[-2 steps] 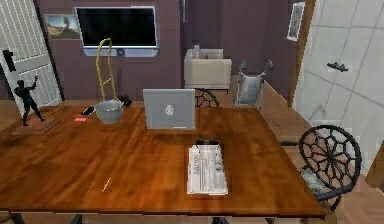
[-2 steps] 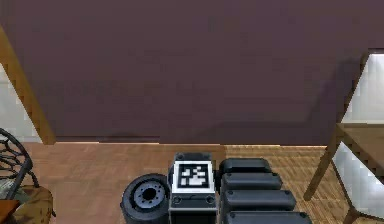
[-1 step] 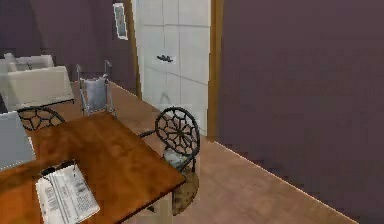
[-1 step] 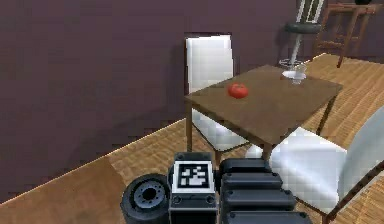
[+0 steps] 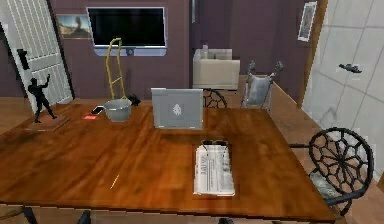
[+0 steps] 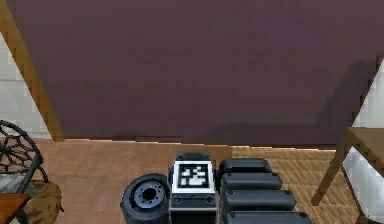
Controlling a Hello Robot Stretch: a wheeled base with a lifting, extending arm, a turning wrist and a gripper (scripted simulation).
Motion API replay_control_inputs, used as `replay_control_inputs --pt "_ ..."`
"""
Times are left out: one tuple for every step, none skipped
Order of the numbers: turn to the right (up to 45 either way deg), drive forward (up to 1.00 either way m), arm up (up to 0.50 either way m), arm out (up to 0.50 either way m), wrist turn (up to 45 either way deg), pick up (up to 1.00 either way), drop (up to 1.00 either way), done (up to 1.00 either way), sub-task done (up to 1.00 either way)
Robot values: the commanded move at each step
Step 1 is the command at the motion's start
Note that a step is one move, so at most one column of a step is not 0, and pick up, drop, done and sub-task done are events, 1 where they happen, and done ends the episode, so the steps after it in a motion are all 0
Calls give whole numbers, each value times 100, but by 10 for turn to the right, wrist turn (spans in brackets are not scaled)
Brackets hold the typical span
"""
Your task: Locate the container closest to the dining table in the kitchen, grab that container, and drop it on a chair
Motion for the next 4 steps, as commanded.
replay_control_inputs --pt "-30 0 0 0 0 0 0 0 0" --pt "450 0 0 0 0 0 0 0 0" --pt "90 0 0 0 0 0 0 0 0" --pt "-450 0 0 0 0 0 0 0 0"
